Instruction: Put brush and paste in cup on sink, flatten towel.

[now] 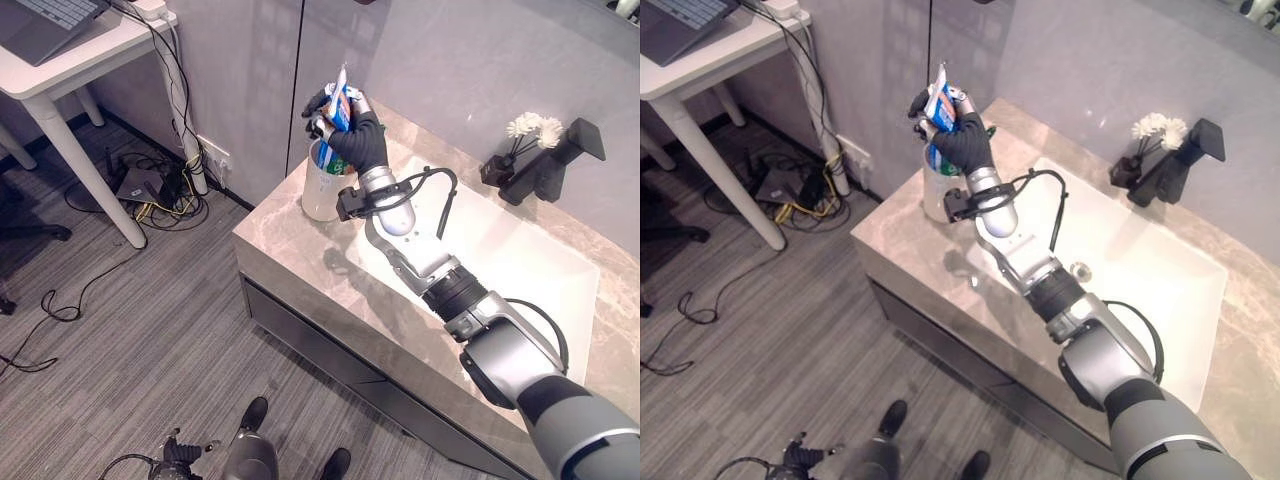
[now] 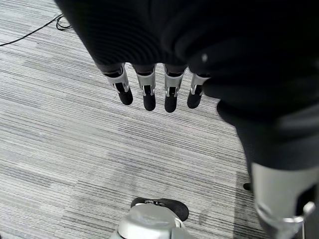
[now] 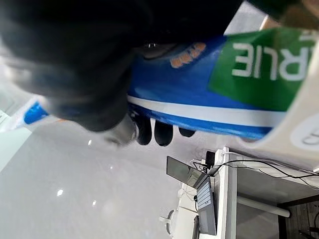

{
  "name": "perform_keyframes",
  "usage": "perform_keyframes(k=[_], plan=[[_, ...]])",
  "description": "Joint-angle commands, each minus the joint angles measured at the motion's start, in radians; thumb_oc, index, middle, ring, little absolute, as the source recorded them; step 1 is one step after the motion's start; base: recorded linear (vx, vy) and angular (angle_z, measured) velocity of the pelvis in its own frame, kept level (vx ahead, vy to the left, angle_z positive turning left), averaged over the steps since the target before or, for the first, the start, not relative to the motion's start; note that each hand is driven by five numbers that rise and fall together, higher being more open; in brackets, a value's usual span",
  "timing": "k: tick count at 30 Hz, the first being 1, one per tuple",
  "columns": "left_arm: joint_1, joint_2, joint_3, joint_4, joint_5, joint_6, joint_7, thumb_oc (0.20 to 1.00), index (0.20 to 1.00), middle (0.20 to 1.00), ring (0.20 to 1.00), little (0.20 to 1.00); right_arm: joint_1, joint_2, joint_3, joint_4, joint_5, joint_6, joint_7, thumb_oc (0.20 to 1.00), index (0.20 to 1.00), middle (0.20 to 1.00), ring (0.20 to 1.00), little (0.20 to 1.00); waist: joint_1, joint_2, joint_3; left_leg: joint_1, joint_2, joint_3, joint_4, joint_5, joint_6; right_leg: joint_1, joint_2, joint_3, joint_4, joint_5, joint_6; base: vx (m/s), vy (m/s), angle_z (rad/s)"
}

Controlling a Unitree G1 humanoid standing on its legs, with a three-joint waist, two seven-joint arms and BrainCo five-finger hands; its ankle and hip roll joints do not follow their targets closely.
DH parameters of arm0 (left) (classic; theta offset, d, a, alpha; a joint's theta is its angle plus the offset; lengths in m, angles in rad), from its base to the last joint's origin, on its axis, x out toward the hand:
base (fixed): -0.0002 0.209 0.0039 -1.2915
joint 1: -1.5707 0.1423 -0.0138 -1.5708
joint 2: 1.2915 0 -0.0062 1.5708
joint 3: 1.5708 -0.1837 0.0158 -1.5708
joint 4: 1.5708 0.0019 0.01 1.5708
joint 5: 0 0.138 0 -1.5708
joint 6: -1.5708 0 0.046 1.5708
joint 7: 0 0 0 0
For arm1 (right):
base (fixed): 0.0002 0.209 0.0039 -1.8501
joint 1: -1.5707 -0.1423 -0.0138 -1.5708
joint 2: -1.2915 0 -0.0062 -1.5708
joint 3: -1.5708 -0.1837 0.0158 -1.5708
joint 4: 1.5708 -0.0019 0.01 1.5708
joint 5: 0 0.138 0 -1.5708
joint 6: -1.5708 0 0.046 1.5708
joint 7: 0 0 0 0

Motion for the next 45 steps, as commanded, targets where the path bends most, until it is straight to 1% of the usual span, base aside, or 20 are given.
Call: perform_keyframes(k=[1,10,17,22,26,30,31,32,33,34,35,36,38,39,40,41,42,43,44,45], plan=[[-0.037,0.011,-0.037,0.059,0.008,-0.020,0.001,1.000,1.000,1.000,1.000,1.000,-0.068,-0.033,-0.039,-0.005,-0.013,-0.040,0.000,1.000,1.000,1.000,1.000,1.000,0.015,-0.012,0.028,-0.005,-0.035,0.008,-0.066,0.026,0.052,0.072,-0.096,0.012,-0.001,0.084,0.071,0.00,0.000,0.00],[-0.037,-0.004,-0.047,0.068,0.022,-0.016,-0.013,1.000,1.000,1.000,1.000,1.000,-0.056,-0.069,-0.067,-0.057,-0.107,-0.029,-0.039,1.000,1.000,1.000,1.000,1.000,0.010,0.004,0.010,0.007,-0.026,0.018,-0.066,0.026,0.047,0.080,-0.092,0.021,-0.001,0.075,0.069,-0.01,-0.002,0.00],[-0.037,-0.024,-0.048,0.079,0.036,-0.007,-0.024,1.000,1.000,1.000,1.000,1.000,-0.037,-0.091,-0.117,-0.118,-0.231,-0.019,-0.093,1.000,1.000,1.000,1.000,1.000,-0.004,0.035,-0.025,0.041,-0.017,0.049,-0.066,0.018,0.045,0.093,-0.093,0.042,-0.001,0.068,0.067,-0.01,0.006,-0.07],[-0.028,-0.054,-0.054,0.079,0.054,0.003,-0.036,1.000,1.000,1.000,1.000,1.000,0.010,-0.118,-0.188,-0.234,-0.359,-0.004,-0.148,1.000,1.000,1.000,1.000,1.000,-0.041,0.078,-0.067,0.091,-0.003,0.095,-0.066,0.007,0.046,0.107,-0.093,0.084,-0.001,0.063,0.064,-0.02,0.019,-0.20],[-0.022,-0.067,-0.056,0.074,0.067,0.004,-0.040,1.000,1.000,1.000,1.000,1.000,0.043,-0.155,-0.237,-0.322,-0.419,0.002,-0.168,1.000,1.000,1.000,1.000,1.000,-0.069,0.099,-0.084,0.119,0.007,0.121,-0.066,0.000,0.047,0.114,-0.088,0.107,-0.001,0.058,0.061,-0.02,0.007,-0.28],[-0.003,-0.087,-0.063,0.058,0.094,0.003,-0.062,1.000,1.000,1.000,1.000,1.000,0.121,-0.259,-0.315,-0.434,-0.495,0.013,-0.177,1.000,1.000,1.000,1.000,1.000,-0.117,0.122,-0.103,0.161,0.026,0.160,-0.066,-0.009,0.047,0.120,-0.075,0.147,-0.001,0.049,0.055,-0.03,-0.004,-0.25],[0.004,-0.095,-0.046,0.053,0.097,-0.003,-0.079,1.000,1.000,1.000,1.000,1.000,0.197,-0.335,-0.370,-0.481,-0.555,0.011,-0.190,1.000,1.000,1.000,1.000,1.000,-0.155,0.134,-0.111,0.176,0.032,0.183,-0.066,-0.012,0.049,0.114,-0.069,0.168,-0.001,0.048,0.056,-0.04,0.015,-0.42],[0.010,-0.097,-0.037,0.052,0.099,-0.004,-0.088,1.000,1.000,1.000,1.000,1.000,0.239,-0.380,-0.407,-0.515,-0.610,0.025,-0.206,1.000,1.000,1.000,1.000,1.000,-0.167,0.140,-0.115,0.182,0.035,0.195,-0.066,-0.015,0.050,0.110,-0.068,0.180,-0.001,0.049,0.056,-0.07,0.030,-0.43],[0.051,-0.079,0.018,0.048,0.109,-0.035,-0.103,1.000,1.000,1.000,1.000,1.000,0.377,-0.501,-0.529,-0.557,-0.820,0.077,-0.305,1.000,1.000,1.000,1.000,1.000,-0.197,0.153,-0.114,0.195,0.043,0.220,-0.066,-0.015,0.051,0.098,-0.064,0.211,-0.001,0.059,0.056,-0.06,0.032,-0.31],[0.060,-0.083,0.060,0.058,0.094,-0.031,-0.101,1.000,1.000,1.000,1.000,1.000,0.474,-0.511,-0.619,-0.616,-0.831,0.071,-0.318,1.000,1.000,1.000,1.000,1.000,-0.215,0.159,-0.117,0.194,0.045,0.229,-0.066,-0.013,0.051,0.090,-0.063,0.220,-0.001,0.063,0.057,-0.02,0.025,-0.30],[0.060,-0.082,0.094,0.071,0.078,-0.025,-0.098,1.000,1.000,1.000,1.000,1.000,0.558,-0.495,-0.689,-0.633,-0.819,0.070,-0.318,1.000,1.000,1.000,1.000,1.000,-0.224,0.162,-0.122,0.201,0.047,0.233,-0.066,-0.024,0.049,0.090,-0.062,0.226,-0.001,0.053,0.058,0.02,0.006,-0.30],[0.060,-0.077,0.089,0.072,0.078,-0.025,-0.098,1.000,1.000,1.000,1.000,1.000,0.573,-0.490,-0.702,-0.644,-0.819,0.071,-0.314,1.000,1.000,1.000,1.000,1.000,-0.220,0.158,-0.123,0.202,0.048,0.233,-0.066,-0.025,0.049,0.091,-0.061,0.226,-0.001,0.053,0.058,0.04,0.000,-0.38],[0.056,-0.072,0.168,0.092,0.033,-0.025,-0.099,1.000,1.000,1.000,1.000,1.000,0.788,-0.500,-0.899,-0.591,-0.842,0.098,-0.397,1.000,1.000,1.000,1.000,1.000,-0.248,0.166,-0.129,0.207,0.050,0.244,-0.066,-0.027,0.048,0.087,-0.061,0.233,-0.001,0.052,0.058,0.01,-0.006,-0.40],[0.050,-0.069,0.193,0.096,0.041,-0.025,-0.099,1.000,1.000,1.000,1.000,1.000,0.883,-0.495,-0.981,-0.539,-0.865,0.115,-0.439,1.000,1.000,1.000,1.000,1.000,-0.276,0.173,-0.129,0.210,0.052,0.251,-0.066,-0.029,0.047,0.082,-0.058,0.243,-0.001,0.054,0.058,0.00,-0.011,-0.27],[0.050,-0.067,0.188,0.097,0.041,-0.025,-0.099,1.000,1.000,1.000,1.000,1.000,0.893,-0.493,-0.988,-0.542,-0.866,0.114,-0.442,1.000,1.000,1.000,1.000,1.000,-0.270,0.171,-0.131,0.211,0.053,0.251,-0.066,-0.029,0.047,0.082,-0.058,0.243,-0.001,0.054,0.058,-0.02,-0.028,-0.20],[0.046,-0.064,0.196,0.101,0.043,-0.021,-0.080,1.000,1.000,1.000,1.000,1.000,0.952,-0.354,-1.064,-0.411,-0.695,0.070,-0.506,1.000,1.000,1.000,1.000,1.000,-0.294,0.186,-0.126,0.215,0.055,0.257,-0.066,-0.025,0.049,0.080,-0.055,0.251,-0.001,0.061,0.053,0.01,-0.018,-0.34],[0.046,-0.061,0.195,0.102,0.043,-0.020,-0.080,1.000,1.000,1.000,1.000,1.000,0.954,-0.353,-1.066,-0.409,-0.693,0.067,-0.505,1.000,1.000,1.000,1.000,1.000,-0.293,0.184,-0.129,0.217,0.055,0.256,-0.066,-0.031,0.048,0.081,-0.055,0.251,-0.001,0.055,0.055,-0.02,-0.034,-0.34],[0.042,-0.067,0.192,0.100,0.033,-0.010,-0.067,1.000,1.000,1.000,1.000,1.000,0.977,-0.227,-1.100,-0.340,-0.476,-0.016,-0.507,1.000,1.000,1.000,1.000,1.000,-0.313,0.197,-0.127,0.215,0.055,0.264,-0.066,-0.021,0.048,0.075,-0.055,0.258,-0.001,0.063,0.051,-0.01,-0.015,-0.25],[0.042,-0.067,0.192,0.100,0.033,-0.010,-0.067,1.000,1.000,1.000,1.000,1.000,0.977,-0.227,-1.100,-0.340,-0.476,-0.016,-0.507,1.000,1.000,1.000,1.000,1.000,-0.313,0.197,-0.127,0.215,0.055,0.264,-0.066,-0.021,0.048,0.075,-0.055,0.258,-0.001,0.063,0.051,-0.02,-0.025,-0.14],[0.037,-0.060,0.182,0.099,0.028,-0.008,-0.063,1.000,1.000,1.000,1.000,1.000,0.980,-0.176,-1.106,-0.213,-0.336,-0.069,-0.522,1.000,1.000,1.000,1.000,1.000,-0.320,0.203,-0.126,0.220,0.057,0.267,-0.066,-0.025,0.047,0.077,-0.054,0.262,-0.001,0.061,0.050,0.03,-0.007,-0.07]])
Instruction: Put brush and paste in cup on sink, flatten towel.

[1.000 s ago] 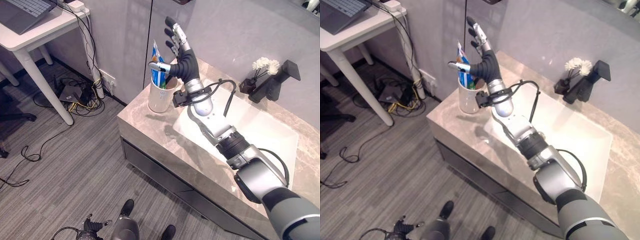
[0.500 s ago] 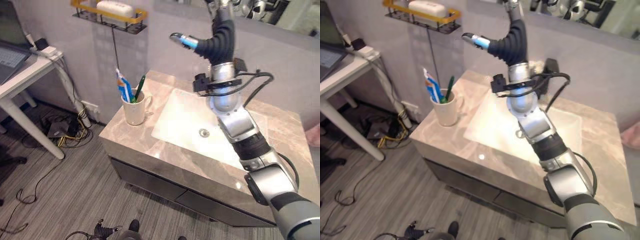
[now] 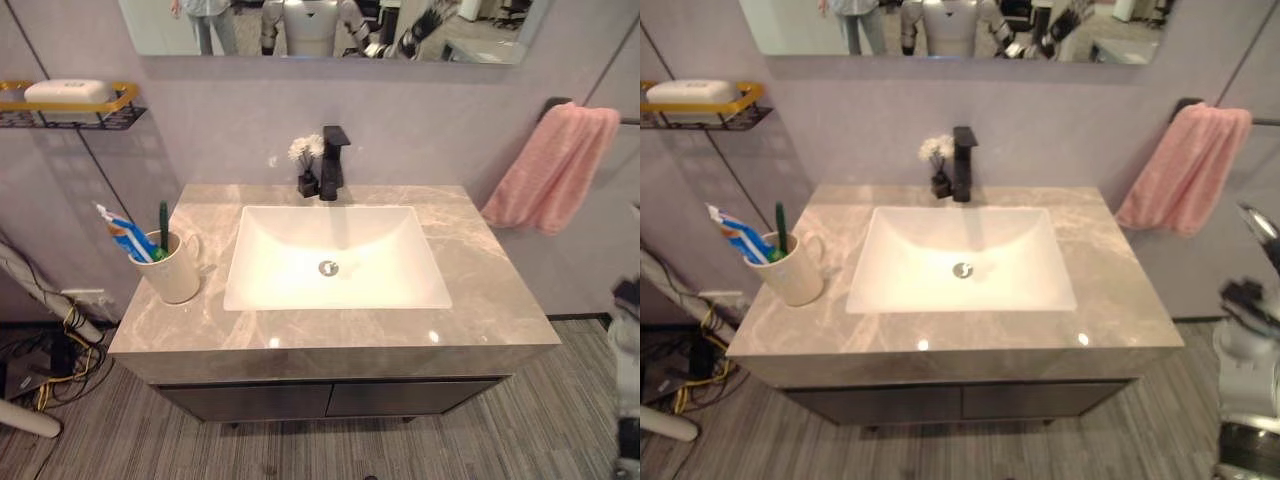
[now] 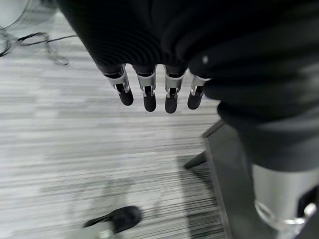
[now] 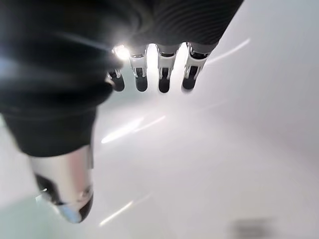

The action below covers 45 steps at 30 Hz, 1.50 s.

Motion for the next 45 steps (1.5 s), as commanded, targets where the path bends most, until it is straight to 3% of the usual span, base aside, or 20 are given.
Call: perform_keyframes(k=[1,2,4,5,7,10,11,13,18,22,27,32,34,36,39,45], plan=[[-0.080,0.029,-0.026,0.084,-0.011,-0.009,0.032,1.000,1.000,1.000,1.000,1.000,0.015,0.023,0.009,0.094,0.252,-0.154,-0.034,1.000,1.000,1.000,1.000,1.000,0.011,0.004,0.007,-0.033,0.030,-0.012,0.008,0.015,0.008,0.007,-0.057,-0.013,0.007,0.034,0.034,0.00,-0.021,-0.06],[-0.087,0.031,-0.041,0.079,-0.006,-0.007,0.031,1.000,1.000,1.000,1.000,1.000,0.031,0.050,0.017,0.192,0.309,-0.147,-0.055,1.000,1.000,1.000,1.000,1.000,0.002,0.013,0.012,-0.032,0.032,-0.007,0.008,0.022,0.007,0.003,-0.056,-0.008,0.007,0.041,0.032,0.01,-0.017,-0.08],[-0.111,0.029,-0.118,0.069,0.034,-0.004,0.016,1.000,1.000,1.000,1.000,1.000,0.028,0.070,0.069,0.486,0.464,-0.141,0.008,1.000,1.000,1.000,1.000,1.000,-0.013,0.024,0.015,-0.031,0.038,0.005,0.008,0.023,0.002,-0.003,-0.051,0.003,0.007,0.044,0.029,-0.04,-0.029,-0.17],[-0.128,0.034,-0.202,0.056,0.072,0.003,-0.016,1.000,1.000,1.000,1.000,1.000,-0.006,0.036,0.153,0.821,0.642,-0.042,0.192,1.000,1.000,1.000,1.000,1.000,-0.016,0.028,0.017,-0.033,0.042,0.012,0.008,0.027,-0.003,-0.009,-0.048,0.011,0.007,0.048,0.026,-0.03,-0.037,-0.18],[-0.162,0.032,-0.278,0.044,0.100,-0.006,-0.076,1.000,1.000,1.000,1.000,1.000,-0.039,0.011,0.309,1.067,0.589,0.083,0.394,1.000,1.000,1.000,1.000,1.000,-0.018,0.035,0.024,-0.030,0.047,0.015,0.008,0.022,-0.012,-0.007,-0.044,0.011,0.007,0.041,0.026,-0.01,-0.044,-0.07],[-0.231,0.038,-0.357,-0.014,0.072,-0.029,-0.123,1.000,1.000,1.000,1.000,1.000,-0.068,0.050,0.415,1.285,0.489,0.146,0.469,1.000,1.000,1.000,1.000,1.000,-0.013,0.041,0.027,-0.043,0.049,0.004,0.008,0.031,-0.017,-0.010,-0.044,-0.002,0.007,0.041,0.023,-0.02,-0.056,-0.02],[-0.198,0.043,-0.414,-0.240,0.017,-0.036,-0.174,1.000,1.000,1.000,1.000,1.000,-0.048,0.071,0.433,1.315,0.476,0.160,0.511,1.000,1.000,1.000,1.000,1.000,-0.004,0.049,0.033,-0.046,0.047,-0.007,0.008,0.031,-0.016,-0.004,-0.045,-0.013,0.007,0.039,0.024,-0.02,-0.055,0.06],[-0.073,0.125,-0.424,-0.447,0.039,-0.063,-0.246,1.000,1.000,1.000,1.000,1.000,-0.030,0.098,0.455,1.359,0.424,0.191,0.573,1.000,1.000,1.000,1.000,1.000,0.018,0.062,0.041,-0.058,0.048,-0.023,0.008,0.038,-0.017,-0.001,-0.048,-0.034,0.007,0.034,0.024,-0.03,-0.046,0.09],[0.005,0.218,-0.365,-0.676,-0.033,-0.097,-0.298,1.000,1.000,1.000,1.000,1.000,-0.049,0.129,0.552,1.285,0.282,0.184,0.590,1.000,1.000,1.000,1.000,1.000,0.032,0.077,0.051,-0.061,0.050,-0.030,0.008,0.050,-0.029,0.009,-0.048,-0.049,0.007,0.026,0.022,-0.01,-0.038,0.18],[0.086,0.293,-0.294,-0.849,-0.084,-0.114,-0.326,1.000,1.000,1.000,1.000,1.000,-0.060,0.092,0.673,1.183,0.109,0.166,0.606,1.000,1.000,1.000,1.000,1.000,0.038,0.082,0.055,-0.056,0.054,-0.026,0.008,0.056,-0.036,0.015,-0.047,-0.049,0.007,0.023,0.018,-0.01,-0.026,0.09],[0.191,0.389,-0.189,-1.070,-0.164,-0.128,-0.363,1.000,1.000,1.000,1.000,1.000,-0.047,0.063,0.722,1.127,0.052,0.153,0.646,1.000,1.000,1.000,1.000,1.000,0.055,0.089,0.056,-0.054,0.058,-0.031,0.008,0.063,-0.040,0.017,-0.044,-0.054,0.007,0.019,0.015,0.00,-0.020,0.04],[0.290,0.473,-0.081,-1.269,-0.273,-0.129,-0.422,1.000,1.000,1.000,1.000,1.000,-0.041,0.074,0.766,1.158,-0.028,0.167,0.671,1.000,1.000,1.000,1.000,1.000,0.078,0.090,0.055,-0.059,0.059,-0.044,0.008,0.068,-0.043,0.025,-0.043,-0.072,0.007,0.015,0.014,0.00,-0.015,0.02],[0.353,0.550,-0.016,-1.348,-0.401,-0.131,-0.482,1.000,1.000,1.000,1.000,1.000,-0.042,0.070,0.850,1.129,-0.162,0.168,0.681,1.000,1.000,1.000,1.000,1.000,0.095,0.093,0.060,-0.064,0.057,-0.053,0.008,0.072,-0.046,0.026,-0.043,-0.085,0.007,0.016,0.015,-0.01,-0.019,0.06],[0.398,0.594,0.027,-1.405,-0.437,-0.129,-0.510,1.000,1.000,1.000,1.000,1.000,-0.034,0.064,0.889,1.095,-0.209,0.162,0.689,1.000,1.000,1.000,1.000,1.000,0.096,0.092,0.061,-0.067,0.057,-0.061,0.008,0.075,-0.048,0.028,-0.043,-0.091,0.007,0.015,0.016,0.00,-0.016,0.16],[0.484,0.650,0.133,-1.490,-0.539,-0.120,-0.542,1.000,1.000,1.000,1.000,1.000,0.014,0.061,0.861,1.042,-0.163,0.148,0.706,1.000,1.000,1.000,1.000,1.000,0.105,0.091,0.063,-0.076,0.057,-0.076,0.008,0.082,-0.052,0.032,-0.041,-0.109,0.007,0.014,0.017,0.00,-0.016,0.17],[0.495,0.608,0.283,-1.471,-0.676,-0.142,-0.482,1.000,1.000,1.000,1.000,1.000,0.090,0.092,0.822,0.996,-0.037,0.114,0.742,1.000,1.000,1.000,1.000,1.000,0.125,0.078,0.065,-0.090,0.056,-0.107,0.008,0.093,-0.057,0.046,-0.041,-0.148,0.007,0.009,0.016,0.00,-0.026,0.26]])
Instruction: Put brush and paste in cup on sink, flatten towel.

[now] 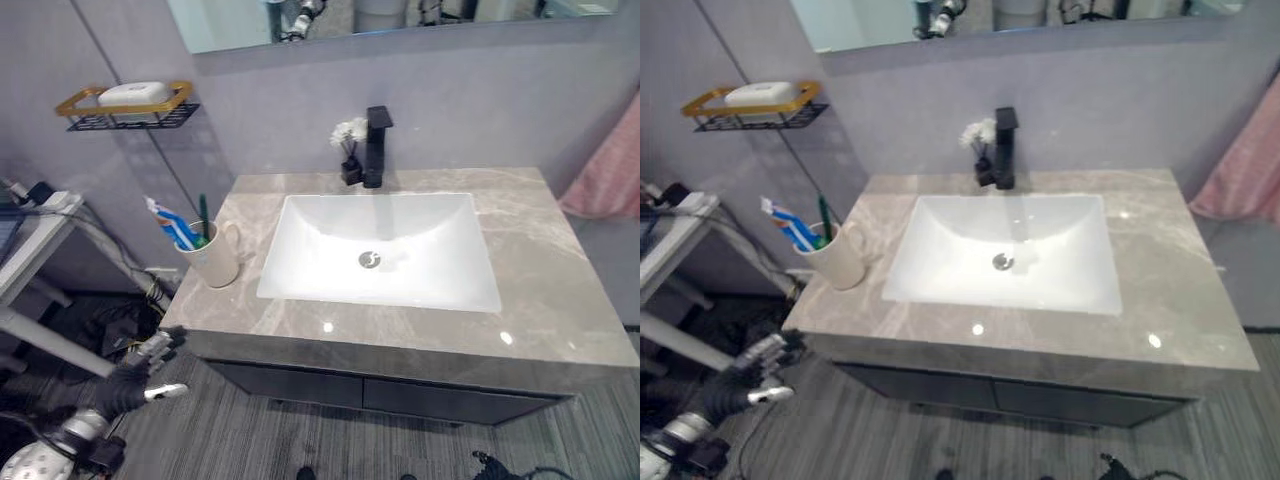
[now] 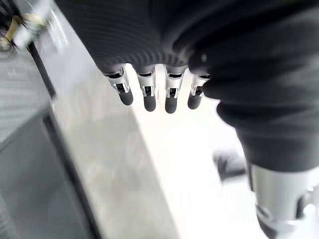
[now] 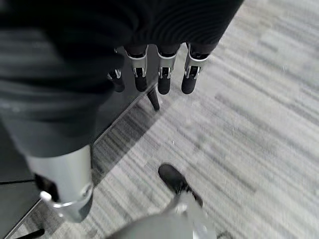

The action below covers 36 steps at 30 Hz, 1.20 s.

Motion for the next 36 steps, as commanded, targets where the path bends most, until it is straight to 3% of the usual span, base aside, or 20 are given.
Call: perform_keyframes(k=[1,2,3,4,5,6,7,11,14,21,36], plan=[[-0.062,0.003,0.070,0.009,-0.064,-0.068,0.063,1.000,1.000,1.000,1.000,1.000,-0.035,0.011,0.036,0.001,0.031,-0.034,0.023,1.000,1.000,1.000,1.000,1.000,-0.002,-0.064,-0.007,-0.074,0.030,0.009,0.005,0.073,-0.028,-0.006,-0.064,-0.032,0.007,0.034,0.035,0.02,-0.016,0.26],[-0.087,-0.011,0.070,0.009,-0.053,-0.072,0.093,0.758,0.758,0.758,0.758,0.758,-0.038,0.009,0.041,0.005,0.014,-0.030,0.016,1.000,1.000,1.000,1.000,1.000,-0.002,-0.064,-0.006,-0.074,0.029,0.006,0.005,0.072,-0.028,-0.002,-0.064,-0.039,0.007,0.032,0.035,0.03,-0.015,0.22],[-0.100,-0.021,0.071,0.012,-0.042,-0.073,0.106,0.627,0.627,0.627,0.627,0.627,-0.039,0.006,0.052,0.007,-0.005,-0.027,0.013,1.000,1.000,1.000,1.000,1.000,-0.002,-0.065,-0.006,-0.072,0.029,0.006,0.005,0.072,-0.028,0.001,-0.065,-0.041,0.007,0.030,0.035,0.02,-0.012,0.18],[-0.111,-0.034,0.069,0.017,-0.035,-0.076,0.121,0.558,0.558,0.558,0.558,0.558,-0.041,0.004,0.054,0.010,-0.016,-0.025,0.006,1.000,1.000,1.000,1.000,1.000,-0.003,-0.066,-0.006,-0.071,0.029,0.006,0.005,0.071,-0.027,0.002,-0.066,-0.043,0.007,0.030,0.035,0.02,-0.007,0.08],[-0.124,-0.046,0.066,0.021,-0.028,-0.078,0.130,0.435,0.435,0.435,0.435,0.435,-0.044,0.001,0.044,0.018,-0.017,-0.020,-0.001,1.000,1.000,1.000,1.000,1.000,-0.005,-0.064,-0.004,-0.069,0.028,0.006,0.005,0.069,-0.027,0.004,-0.066,-0.043,0.007,0.029,0.034,0.00,0.000,0.00],[-0.134,-0.053,0.062,0.031,-0.019,-0.077,0.136,0.376,0.376,0.376,0.376,0.376,-0.047,0.000,0.030,0.021,-0.005,-0.016,-0.005,1.000,1.000,1.000,1.000,1.000,-0.010,-0.065,-0.004,-0.067,0.028,0.008,0.005,0.066,-0.026,0.005,-0.066,-0.042,0.007,0.028,0.033,0.00,0.000,0.00],[-0.147,-0.054,0.056,0.034,-0.016,-0.076,0.138,0.200,0.200,0.200,0.200,0.200,-0.048,-0.002,0.021,0.015,0.010,-0.017,-0.004,1.000,1.000,1.000,1.000,1.000,-0.013,-0.064,-0.003,-0.064,0.028,0.010,0.005,0.064,-0.025,0.005,-0.065,-0.038,0.007,0.028,0.033,0.00,0.000,0.00],[-0.201,-0.068,0.017,0.088,-0.006,-0.075,0.148,0.200,0.200,0.200,0.200,0.200,-0.044,-0.016,-0.005,-0.039,0.051,-0.029,-0.030,1.000,1.000,1.000,1.000,1.000,-0.035,-0.060,-0.002,-0.052,0.032,0.032,0.005,0.056,-0.023,0.000,-0.066,-0.019,0.007,0.028,0.035,0.02,0.009,-0.04],[-0.221,-0.089,0.001,0.119,-0.002,-0.073,0.164,0.200,0.200,0.200,0.200,0.200,-0.019,-0.047,-0.012,-0.131,-0.005,-0.042,-0.077,1.000,1.000,1.000,1.000,1.000,-0.054,-0.054,0.004,-0.044,0.034,0.050,0.005,0.050,-0.020,-0.008,-0.066,0.000,0.007,0.029,0.035,0.02,0.013,-0.14],[-0.267,-0.070,-0.036,0.142,-0.052,-0.061,0.177,0.200,0.200,0.200,0.200,0.200,-0.018,-0.056,-0.012,-0.140,0.003,-0.042,-0.088,1.000,1.000,1.000,1.000,1.000,-0.082,-0.039,0.027,-0.073,0.038,0.075,0.005,0.055,-0.021,-0.067,-0.064,0.035,0.007,0.045,0.041,-0.02,0.010,-0.17],[-0.341,-0.072,-0.039,0.208,-0.031,-0.080,0.236,0.200,0.200,0.200,0.200,0.200,-0.057,-0.061,0.000,-0.092,0.026,-0.031,-0.113,1.000,1.000,1.000,1.000,1.000,-0.093,-0.034,0.073,-0.155,0.032,0.101,0.005,0.062,-0.021,-0.184,-0.072,0.085,0.007,0.076,0.051,-0.01,0.013,-0.11]])
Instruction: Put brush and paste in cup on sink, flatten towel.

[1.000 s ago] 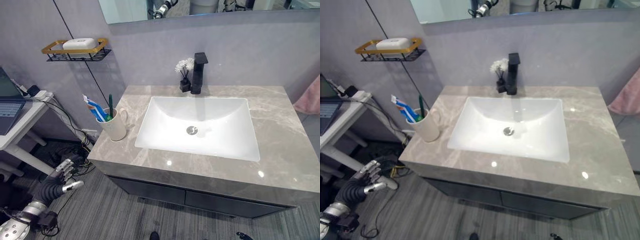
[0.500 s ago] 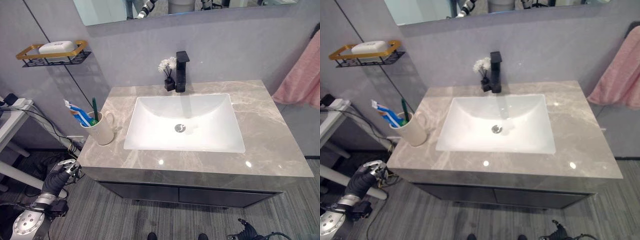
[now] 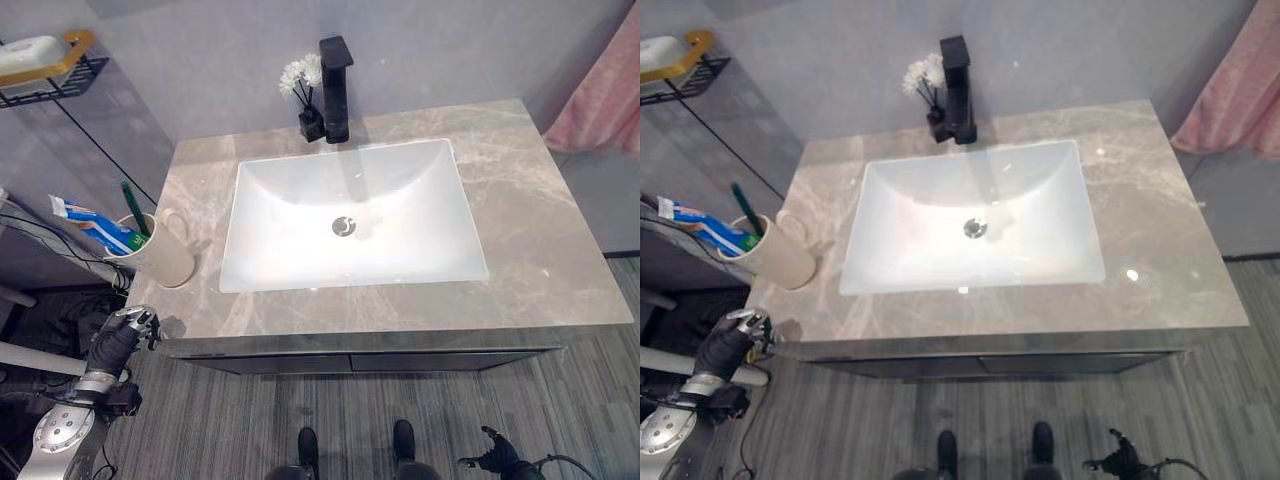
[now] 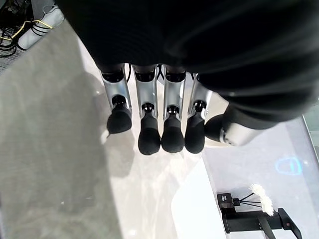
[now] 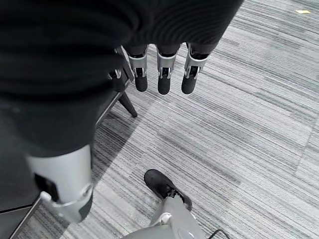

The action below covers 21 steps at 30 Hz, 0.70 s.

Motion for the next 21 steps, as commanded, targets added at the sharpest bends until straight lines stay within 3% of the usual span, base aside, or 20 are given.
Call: perform_keyframes(k=[1,21], plan=[[-0.053,0.041,0.047,0.013,-0.002,-0.077,0.042,0.200,0.200,0.200,0.200,0.200,-0.051,-0.013,0.029,0.015,0.033,-0.010,-0.029,1.000,1.000,1.000,1.000,1.000,-0.018,-0.048,0.017,-0.046,0.030,0.010,0.003,0.051,-0.024,-0.012,-0.075,-0.007,0.000,0.033,0.050,0.00,0.000,0.00],[-0.152,0.136,0.072,0.030,0.009,-0.095,0.088,0.200,0.200,0.200,0.200,0.200,-0.095,-0.006,0.048,0.000,0.074,-0.008,-0.040,1.000,1.000,1.000,1.000,1.000,-0.018,-0.064,0.054,-0.075,0.028,-0.004,0.003,0.052,-0.026,-0.038,-0.070,-0.010,0.000,0.031,0.049,0.00,0.000,0.00]])
